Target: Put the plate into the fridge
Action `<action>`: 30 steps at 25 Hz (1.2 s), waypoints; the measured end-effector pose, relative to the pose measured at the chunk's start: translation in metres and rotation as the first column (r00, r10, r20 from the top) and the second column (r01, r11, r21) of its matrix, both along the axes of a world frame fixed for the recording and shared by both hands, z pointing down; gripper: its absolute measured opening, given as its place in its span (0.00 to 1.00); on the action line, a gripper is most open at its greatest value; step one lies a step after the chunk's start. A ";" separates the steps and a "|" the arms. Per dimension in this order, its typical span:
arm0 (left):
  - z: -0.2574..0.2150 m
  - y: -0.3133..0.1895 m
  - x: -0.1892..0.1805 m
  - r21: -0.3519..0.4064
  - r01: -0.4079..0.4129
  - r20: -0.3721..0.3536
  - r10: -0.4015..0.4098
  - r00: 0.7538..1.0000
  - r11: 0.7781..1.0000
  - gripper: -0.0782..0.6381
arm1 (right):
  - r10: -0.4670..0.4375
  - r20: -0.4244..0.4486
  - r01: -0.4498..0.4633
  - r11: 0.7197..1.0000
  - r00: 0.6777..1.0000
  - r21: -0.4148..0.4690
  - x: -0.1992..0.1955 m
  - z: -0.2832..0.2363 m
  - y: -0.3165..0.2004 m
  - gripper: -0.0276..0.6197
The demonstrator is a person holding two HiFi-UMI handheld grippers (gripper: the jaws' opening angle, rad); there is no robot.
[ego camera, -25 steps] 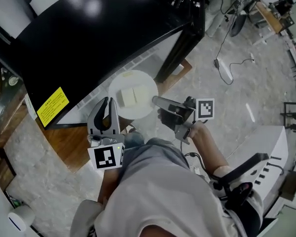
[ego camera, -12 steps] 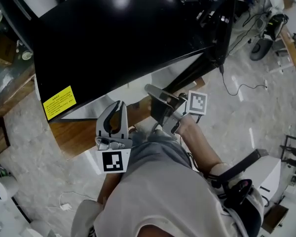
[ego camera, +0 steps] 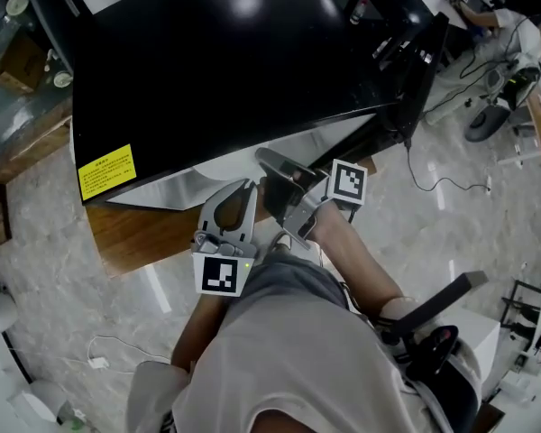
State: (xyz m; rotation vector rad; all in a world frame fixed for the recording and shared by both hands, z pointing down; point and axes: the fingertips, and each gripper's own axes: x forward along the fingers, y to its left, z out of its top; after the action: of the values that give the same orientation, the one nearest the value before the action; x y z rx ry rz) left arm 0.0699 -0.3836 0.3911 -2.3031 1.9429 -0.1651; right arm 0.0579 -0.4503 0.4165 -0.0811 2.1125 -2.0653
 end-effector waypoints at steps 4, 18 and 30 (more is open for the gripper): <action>0.006 -0.004 -0.001 -0.023 0.009 0.031 -0.009 0.999 1.000 0.16 | -0.003 0.007 0.003 1.000 1.000 -0.011 0.001 -0.002 -0.002 0.08; -0.003 -0.026 -0.014 -0.005 0.066 0.033 -0.066 0.997 0.998 0.16 | -0.059 -0.041 0.069 0.948 0.997 0.310 0.003 -0.032 0.012 0.27; 0.011 -0.007 -0.073 -0.073 0.249 -0.003 -0.250 0.968 0.966 0.16 | 0.366 -0.371 0.305 0.227 0.853 0.925 -0.022 -0.020 0.030 0.11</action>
State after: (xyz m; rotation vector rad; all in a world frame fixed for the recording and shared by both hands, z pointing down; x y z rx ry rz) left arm -0.0027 -0.3910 0.4024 -2.0958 2.2640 -0.2482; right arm 0.0363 -0.4204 0.3967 -0.5511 3.2746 -0.2001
